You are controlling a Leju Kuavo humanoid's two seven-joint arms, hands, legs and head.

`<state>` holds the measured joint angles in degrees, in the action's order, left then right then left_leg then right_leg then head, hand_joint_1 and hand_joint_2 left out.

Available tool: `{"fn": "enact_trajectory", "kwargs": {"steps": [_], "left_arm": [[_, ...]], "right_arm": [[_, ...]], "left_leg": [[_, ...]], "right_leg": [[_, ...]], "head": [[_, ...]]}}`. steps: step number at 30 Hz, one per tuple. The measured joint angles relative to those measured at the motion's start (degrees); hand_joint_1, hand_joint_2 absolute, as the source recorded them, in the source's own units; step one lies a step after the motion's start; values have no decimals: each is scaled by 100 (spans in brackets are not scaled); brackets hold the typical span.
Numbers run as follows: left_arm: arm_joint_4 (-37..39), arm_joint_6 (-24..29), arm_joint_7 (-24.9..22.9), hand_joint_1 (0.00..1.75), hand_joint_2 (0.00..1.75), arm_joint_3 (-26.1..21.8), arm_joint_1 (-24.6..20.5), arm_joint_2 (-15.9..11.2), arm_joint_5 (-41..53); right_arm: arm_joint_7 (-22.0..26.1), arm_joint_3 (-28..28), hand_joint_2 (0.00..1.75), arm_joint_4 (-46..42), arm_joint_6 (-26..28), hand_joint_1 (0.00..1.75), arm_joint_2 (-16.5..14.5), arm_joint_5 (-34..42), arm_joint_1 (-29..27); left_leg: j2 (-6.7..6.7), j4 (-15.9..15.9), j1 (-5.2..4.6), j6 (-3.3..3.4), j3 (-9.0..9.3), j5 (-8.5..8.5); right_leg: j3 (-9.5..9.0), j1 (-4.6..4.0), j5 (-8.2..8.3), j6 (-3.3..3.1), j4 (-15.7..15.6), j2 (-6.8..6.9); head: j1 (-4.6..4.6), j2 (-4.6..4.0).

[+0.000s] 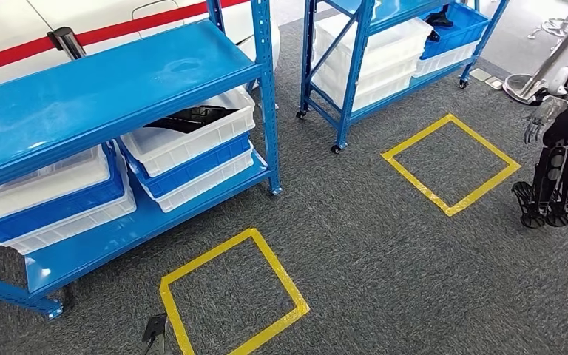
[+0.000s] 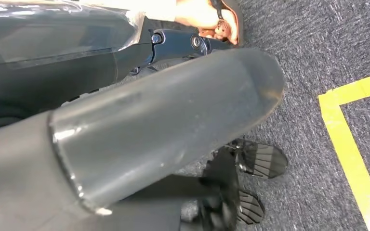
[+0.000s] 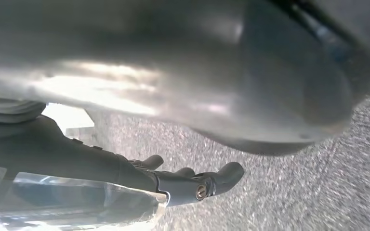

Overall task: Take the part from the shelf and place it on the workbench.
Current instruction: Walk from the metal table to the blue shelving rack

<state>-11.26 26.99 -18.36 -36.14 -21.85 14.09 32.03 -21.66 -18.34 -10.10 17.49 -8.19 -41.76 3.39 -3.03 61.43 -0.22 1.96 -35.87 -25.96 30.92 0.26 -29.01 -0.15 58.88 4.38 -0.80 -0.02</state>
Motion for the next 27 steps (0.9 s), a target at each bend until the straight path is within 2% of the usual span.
{"fn": "enact_trajectory", "kwargs": {"steps": [1, 2, 4, 6, 8, 9, 10, 11, 12, 13, 14, 15, 16, 17, 19, 21, 23, 24, 25, 26, 27], "left_arm": [[0, -1, -1, 0, 0, 1, -11, -1, 5], [0, -1, -4, 0, 0, 1, -18, -4, 11], [0, -1, -11, 0, 0, 1, -15, -11, 24], [0, 0, -15, 0, 0, -1, -18, -13, 30], [0, -1, -15, 0, 0, -2, -21, -6, 29], [0, -1, -15, 0, 0, -3, -17, -4, 28], [0, -1, -16, 0, 0, -4, -7, -2, 28], [0, 0, -17, 0, 0, -5, 2, -2, 27], [0, 2, -19, 0, 0, -7, 8, -3, 23], [0, 9, -20, 0, 0, -9, 10, -3, 18], [0, 25, -20, 0, 0, -13, 10, -4, 12], [0, 47, -20, 0, 0, -16, 9, -5, 4], [0, 70, -21, 0, 0, -22, 10, -8, -2], [0, 92, -21, 0, 0, -30, 12, -12, -8], [0, 113, -22, 0, 0, -47, 20, -24, -15], [0, 119, -21, 0, 0, -55, 18, -36, -17], [0, 117, -20, 0, 0, -60, 12, -39, -25], [0, 116, -20, 0, 0, -68, 15, -39, -33], [0, 116, -20, 0, 0, -81, 22, -39, -40], [0, 116, -21, 0, 0, -95, 31, -39, -46], [0, 117, -22, 0, 0, -107, 36, -42, -50]], "right_arm": [[10, 0, 0, 0, 3, 0, -5, -4, 0], [19, 0, 0, 0, 7, 0, -13, -8, 1], [27, 0, 0, -1, 16, 0, -21, -14, 9], [34, 0, 0, -2, 20, 0, -18, -25, 7], [62, 0, 0, -2, 28, 0, -6, -38, -8], [84, 0, 0, -2, 38, 0, 1, -47, -12], [104, 0, 0, -2, 52, 0, 7, -57, -9], [116, 0, 0, -2, 65, 0, 12, -67, -5], [124, 0, 0, -2, 76, 0, 15, -78, 4], [124, 0, 0, -2, 83, 0, 16, -87, 10], [124, 0, 0, -1, 84, 0, 16, -94, 9], [126, 0, 0, -1, 84, 0, 16, -103, 7], [128, 0, 0, 0, 84, 0, 15, -111, 3], [132, 0, 0, 1, 83, 0, 11, -117, 3], [137, 0, 0, 0, 83, 0, -3, -128, 13], [138, 0, 0, 0, 82, 0, -21, -132, 16], [138, 0, 0, 0, 80, 0, -32, -136, 3], [138, 0, 0, 0, 79, 0, -33, -137, -4], [138, 0, 0, 0, 79, 0, -31, -139, -10], [138, 0, 0, 0, 79, 0, -28, -140, -11], [138, 0, 0, 0, 79, 0, -29, -143, -10]], "left_leg": [[-74, -151, -35, 30, 70, 15], [-75, -192, -61, 42, 79, -9], [50, -265, -46, 69, 112, 27], [180, -371, -1, 111, 184, 87], [312, -411, 20, 143, 210, 113], [378, -410, 22, 153, 209, 116], [449, -408, 24, 152, 209, 113], [521, -403, 29, 147, 209, 111], [596, -393, 37, 136, 211, 106], [671, -373, 47, 115, 211, 95], [738, -347, 49, 84, 204, 80], [794, -313, 45, 48, 190, 63], [831, -290, 39, 12, 171, 52], [859, -282, 34, -20, 154, 53], [874, -270, 49, -67, 126, 50], [696, -56, 60, -121, 27, -84], [453, 576, 72, -177, -282, -401], [396, 948, 81, -196, -478, -547], [366, 1223, 87, -203, -632, -620], [349, 1307, 88, -198, -695, -586], [330, 1166, 86, -178, -641, -452]], "right_leg": [[-7, -15, -14, 19, -1, 42], [-15, -26, -25, 40, -9, 89], [-44, -41, -51, 87, -18, 164], [39, -38, -182, 114, 214, -14], [355, -2, -458, 99, 853, -291], [537, 13, -578, 99, 1189, -350], [658, 28, -626, 122, 1397, -375], [683, 45, -580, 168, 1403, -383], [593, 67, -441, 232, 1181, -394], [424, 98, -255, 301, 799, -439], [268, 113, -109, 340, 443, -509], [138, 124, -4, 341, 163, -571], [77, 123, 38, 312, 26, -617], [71, 102, 35, 263, 16, -623], [59, 108, 60, 184, 3, -561], [42, 129, 64, 108, -8, -485], [26, 116, 45, 39, -11, -382], [21, 102, 34, 15, -11, -322], [15, 90, 24, 1, -10, -263], [8, 79, 15, -11, -10, -205], [-5, 67, 4, -21, -10, -152]], "head": [[0, 0], [1, 0], [0, 0], [9, 0], [29, 0], [40, 0], [44, 0], [44, 0], [44, 0], [43, 0], [47, 0], [52, 0], [55, 0], [60, 0], [61, 0], [37, 0], [7, 0], [1, 0], [1, 0], [1, 0], [0, 0]]}}
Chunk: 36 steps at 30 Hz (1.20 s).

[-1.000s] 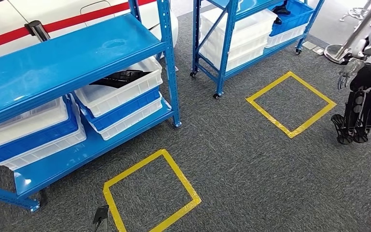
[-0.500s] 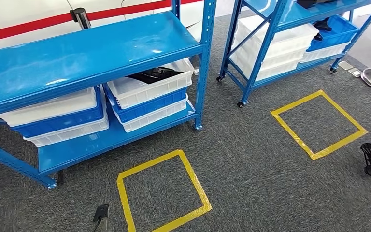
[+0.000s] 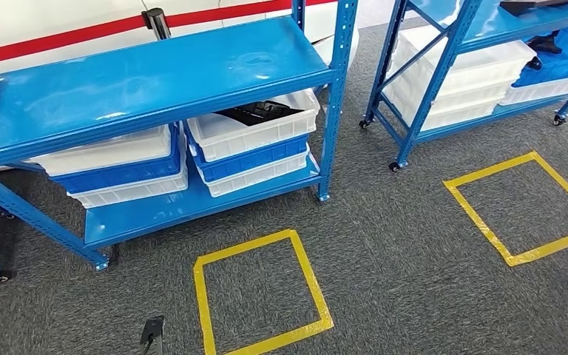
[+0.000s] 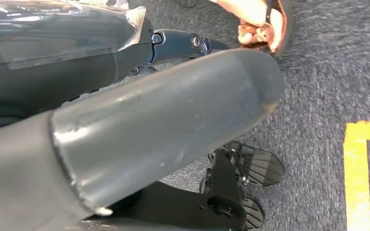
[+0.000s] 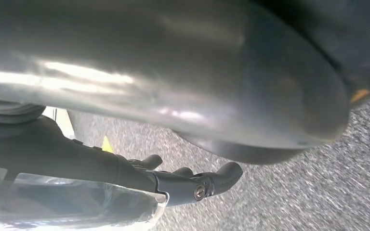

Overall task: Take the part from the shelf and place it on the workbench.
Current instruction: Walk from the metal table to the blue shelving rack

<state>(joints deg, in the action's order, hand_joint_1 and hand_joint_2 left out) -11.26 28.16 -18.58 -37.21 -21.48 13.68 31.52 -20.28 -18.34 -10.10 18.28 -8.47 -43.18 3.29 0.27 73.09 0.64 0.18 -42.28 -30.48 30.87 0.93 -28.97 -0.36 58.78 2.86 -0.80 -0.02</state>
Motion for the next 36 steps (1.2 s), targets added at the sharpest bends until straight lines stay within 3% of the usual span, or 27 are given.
{"fn": "enact_trajectory", "kwargs": {"steps": [1, 3, 5, 7, 9, 11, 13, 14, 15, 17, 18, 20, 22, 24, 28, 33, 36], "left_arm": [[0, 1, -1, 0, 0, -8, 0, -4, -1], [0, 1, -1, 0, 0, -18, -20, -13, -1], [0, 2, 0, 0, 0, -26, -42, -16, -1], [0, 6, -2, 0, 0, -31, -40, -18, -1], [0, 16, -2, 0, 0, -36, -36, -20, -1], [0, 19, -2, 0, 0, -38, -50, -14, -1], [0, 17, -2, 0, 0, -40, -48, -5, -4], [1, 16, -2, 0, 0, -43, -38, -2, -8], [1, 15, -2, 0, 0, -45, -29, -1, -11], [2, 13, -2, 0, 0, -49, -23, 4, -15], [2, 12, 0, 0, 0, -50, -23, 5, -15], [2, 12, 3, 0, 0, -53, -24, 4, -14], [2, 12, 4, 0, 0, -55, -23, -5, -15], [2, 11, 4, 0, 0, -58, -24, -12, -16], [1, 6, 4, 0, 0, -84, -26, -16, -16], [2, 3, 4, 0, 0, -125, -26, -26, -16], [2, 3, 4, 0, 0, -140, -26, -26, -16]], "right_arm": [[0, 0, 0, 0, 1, 0, -3, -2, 2], [0, 0, 0, 0, 3, 0, -21, -6, 6], [0, 0, 0, 0, 5, 0, -36, -8, 7], [0, 0, 0, -1, 8, 0, -45, -21, 17], [0, 0, 0, -2, 11, 0, -47, -42, 27], [-6, -2, 0, -2, 7, 0, -41, -63, 26], [-16, -5, 0, -1, -4, 0, -37, -94, 25], [-23, -9, 0, -1, -7, 0, -35, -112, 31], [-29, -13, 0, -2, -7, 0, -34, -126, 39], [-51, -18, 0, -1, 1, 0, -32, -140, 49], [-60, -18, 0, -1, 4, 0, -35, -138, 47], [-68, -17, 0, 0, 6, 0, -42, -119, 46], [-61, -17, 0, 0, 10, 0, -48, -91, 41], [-41, -17, 0, 0, 17, 0, -46, -81, 29], [-18, -17, 0, 0, 19, 0, -44, -89, 29], [-17, -17, 0, 0, 19, 0, -42, -90, 30], [-17, -17, 0, 0, 19, 0, -39, -90, 29]], "left_leg": [[-51, -330, -10, 39, 158, 199], [-282, -1058, -72, 134, 526, 481], [-400, -1353, -140, 192, 664, 519], [-278, -1407, -145, 230, 678, 533], [-162, -1515, -109, 277, 748, 582], [-42, -1578, -78, 305, 791, 616], [96, -1577, -69, 315, 791, 621], [167, -1575, -65, 313, 796, 619], [239, -1570, -58, 308, 802, 617], [360, -1539, -40, 278, 811, 599], [410, -1507, -46, 247, 804, 580], [462, -1458, -64, 208, 777, 545], [462, -1445, -71, 269, 761, 539], [443, -1450, -67, 333, 771, 546], [425, -1484, -58, 335, 808, 546], [421, -1497, -52, 308, 816, 545], [417, -1502, -44, 197, 819, 536]], "right_leg": [[-19, -12, -12, -6, -1, 50], [-56, -50, -46, 6, -4, 142], [-76, -80, -79, 51, -14, 235], [-105, -95, -102, 98, -35, 318], [-77, -93, -190, 129, 94, 148], [182, -70, -447, 115, 652, -136], [559, -54, -700, 113, 1367, -229], [654, -44, -709, 148, 1516, -240], [640, -33, -616, 203, 1438, -248], [347, 11, -242, 327, 715, -283], [202, 22, -93, 350, 352, -312], [56, 39, 37, 299, -18, -355], [43, 33, 54, 228, -30, -365], [36, 21, 63, 212, -33, -375], [24, 1, 59, 197, -33, -387], [21, -21, 46, 174, -30, -387], [21, -30, 37, 158, -27, -387]], "head": [[0, 0], [2, 0], [5, 0], [3, 0], [8, 0], [28, 0], [39, 0], [38, 0], [40, 0], [43, 0], [53, 0], [60, 0], [51, 0], [48, 0], [48, 0], [49, 0], [50, 0]]}}
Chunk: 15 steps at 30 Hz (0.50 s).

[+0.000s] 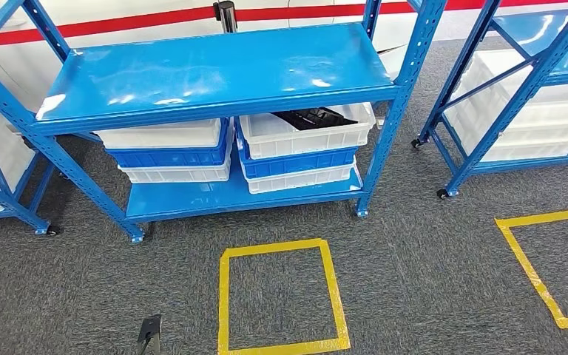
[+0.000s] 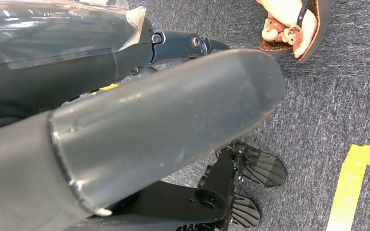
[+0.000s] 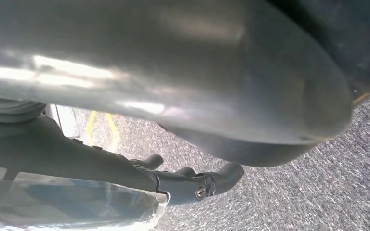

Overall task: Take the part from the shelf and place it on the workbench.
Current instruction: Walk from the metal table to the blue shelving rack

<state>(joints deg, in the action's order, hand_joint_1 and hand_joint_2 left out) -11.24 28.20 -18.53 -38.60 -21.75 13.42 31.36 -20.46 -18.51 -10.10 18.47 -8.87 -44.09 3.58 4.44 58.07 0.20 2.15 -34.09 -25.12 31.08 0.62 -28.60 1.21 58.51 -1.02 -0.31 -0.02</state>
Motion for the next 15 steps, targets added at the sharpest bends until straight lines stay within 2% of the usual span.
{"fn": "enact_trajectory", "kwargs": {"steps": [3, 8, 12, 13, 15], "left_arm": [[0, 0, 0, 0, 0, -3, 0, 0, 0], [0, 0, 0, 0, 0, -6, 0, 0, 0], [0, 2, 8, 0, 0, -9, 0, -2, -5], [0, 5, 18, 0, 0, -15, 0, -2, -9], [-1, 14, 42, 0, 87, -35, 0, -4, -17]], "right_arm": [[0, 0, 0, 0, 0, 0, 3, 0, 1], [0, 0, 0, 0, 0, 0, 6, 0, 1], [-8, 0, 175, 0, 15, 0, 6, -10, 3], [-15, 0, 175, 0, 26, 0, 7, -16, 5], [-26, 1, 175, 0, 43, 0, 9, -36, 15]], "left_leg": [[-2, -1, 1, -66, 1, -6], [-5, 0, -23, -89, 1, -9], [-6, 1, -45, -87, 1, -9], [-6, 1, -49, -87, 1, -9], [-7, 1, -57, -86, 1, -9]], "right_leg": [[-1, -4, -2, -4, 1, 0], [-1, 7, -3, -2, -2, 1], [-5, 25, -3, -1, -8, 1], [-6, 28, -3, 0, -9, 1], [-6, 34, -3, 0, -9, 1]], "head": [[2, 0], [3, 0], [4, 0], [4, 0], [4, 0]]}}
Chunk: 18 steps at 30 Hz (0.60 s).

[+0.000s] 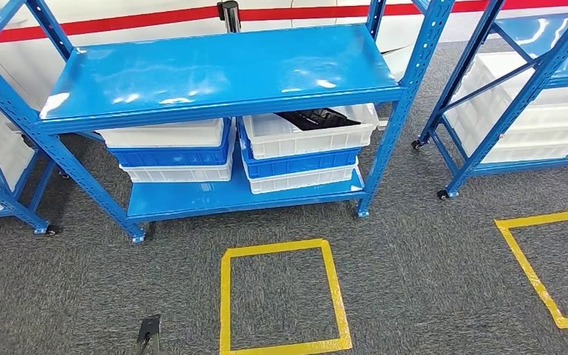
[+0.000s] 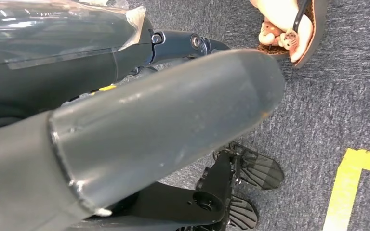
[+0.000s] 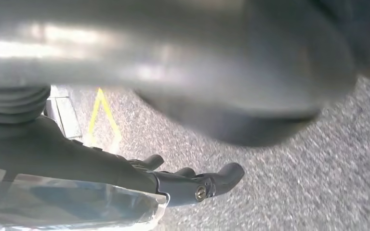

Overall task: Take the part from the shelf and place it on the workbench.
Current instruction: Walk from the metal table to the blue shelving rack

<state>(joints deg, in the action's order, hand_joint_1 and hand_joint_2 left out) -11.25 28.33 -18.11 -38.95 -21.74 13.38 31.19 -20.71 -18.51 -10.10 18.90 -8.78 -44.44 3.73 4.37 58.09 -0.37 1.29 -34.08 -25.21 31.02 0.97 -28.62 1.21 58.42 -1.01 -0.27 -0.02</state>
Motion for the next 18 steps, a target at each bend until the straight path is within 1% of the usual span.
{"fn": "enact_trajectory", "kwargs": {"steps": [2, 7, 9, 15, 18], "left_arm": [[0, 7, 8, 0, 175, -18, 0, -8, -13], [1, 17, 2, 0, 175, -51, 4, -50, -60], [-5, -19, 95, 0, 175, -43, 51, -87, -91], [-105, -371, 421, 0, 175, 310, 476, -269, -452], [-183, -586, 546, 0, 44, 565, 698, -357, -684]], "right_arm": [[-1, 0, 175, -1, -2, 0, 4, -31, 24], [16, 2, 175, -3, -9, 0, 5, -78, 84], [87, 9, 175, -11, 5, 0, 14, -16, 90], [411, 192, 175, -119, -95, 0, 102, 585, 31], [559, 315, 44, -202, -239, 0, 159, 921, -27]], "left_leg": [[-2, 1, -3, 0, 1, 0], [-5, 2, -5, 1, 4, 0], [-6, 2, -5, 3, 6, -1], [-17, 2, -4, 8, 10, -7], [-17, 1, -4, 8, 10, -11]], "right_leg": [[0, 4, 0, 1, 0, 0], [-2, 9, 1, 2, -1, -1], [-4, 9, 0, 2, -1, -1], [1, 8, -3, 3, -1, -11], [4, 7, -5, 4, -2, -10]], "head": [[0, 0], [-1, 0], [-1, 0], [-2, 0], [-2, 0]]}}
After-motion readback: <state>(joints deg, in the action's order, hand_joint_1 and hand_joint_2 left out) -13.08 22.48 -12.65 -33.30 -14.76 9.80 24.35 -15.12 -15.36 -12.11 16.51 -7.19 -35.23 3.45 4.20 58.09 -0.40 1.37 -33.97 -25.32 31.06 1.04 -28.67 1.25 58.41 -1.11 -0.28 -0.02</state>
